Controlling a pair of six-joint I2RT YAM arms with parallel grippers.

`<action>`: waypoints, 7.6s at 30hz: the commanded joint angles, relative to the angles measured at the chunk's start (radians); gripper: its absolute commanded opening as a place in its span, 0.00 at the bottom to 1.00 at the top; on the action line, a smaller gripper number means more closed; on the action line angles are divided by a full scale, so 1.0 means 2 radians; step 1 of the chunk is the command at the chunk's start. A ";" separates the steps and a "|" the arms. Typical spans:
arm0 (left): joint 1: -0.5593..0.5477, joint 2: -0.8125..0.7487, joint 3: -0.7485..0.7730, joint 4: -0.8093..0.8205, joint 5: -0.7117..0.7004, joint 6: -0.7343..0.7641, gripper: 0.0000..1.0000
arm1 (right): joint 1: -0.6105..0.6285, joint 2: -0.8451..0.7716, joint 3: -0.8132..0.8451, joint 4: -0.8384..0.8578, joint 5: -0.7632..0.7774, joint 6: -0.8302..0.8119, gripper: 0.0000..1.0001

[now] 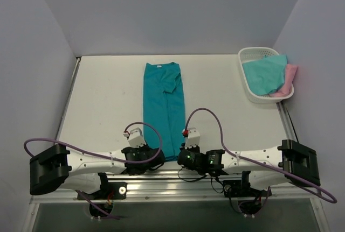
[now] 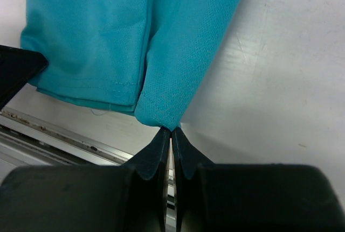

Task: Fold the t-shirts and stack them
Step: Fold the tshirt

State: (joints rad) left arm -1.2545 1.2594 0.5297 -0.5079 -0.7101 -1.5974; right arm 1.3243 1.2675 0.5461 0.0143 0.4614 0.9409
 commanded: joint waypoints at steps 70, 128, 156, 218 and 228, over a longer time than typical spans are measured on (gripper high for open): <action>0.412 0.362 0.442 0.204 0.185 0.467 0.02 | -0.322 0.451 0.539 -0.056 -0.003 -0.214 0.00; 0.458 0.130 0.120 0.270 0.158 0.370 0.94 | -0.251 0.284 0.183 0.244 -0.140 -0.082 0.73; 0.457 0.230 0.109 0.366 0.150 0.283 0.64 | -0.266 0.358 0.219 0.237 -0.136 -0.091 0.14; 0.203 0.115 0.405 0.135 -0.011 0.429 0.02 | -0.253 0.012 0.206 -0.080 0.040 -0.143 0.00; 0.264 0.201 0.449 0.143 0.067 0.424 0.02 | -0.311 0.111 0.250 -0.038 0.003 -0.171 0.00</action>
State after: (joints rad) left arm -0.7559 1.6531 1.3636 -0.2729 -0.6292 -0.7685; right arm 0.7197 1.4528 0.9874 -0.0906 0.4801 0.6327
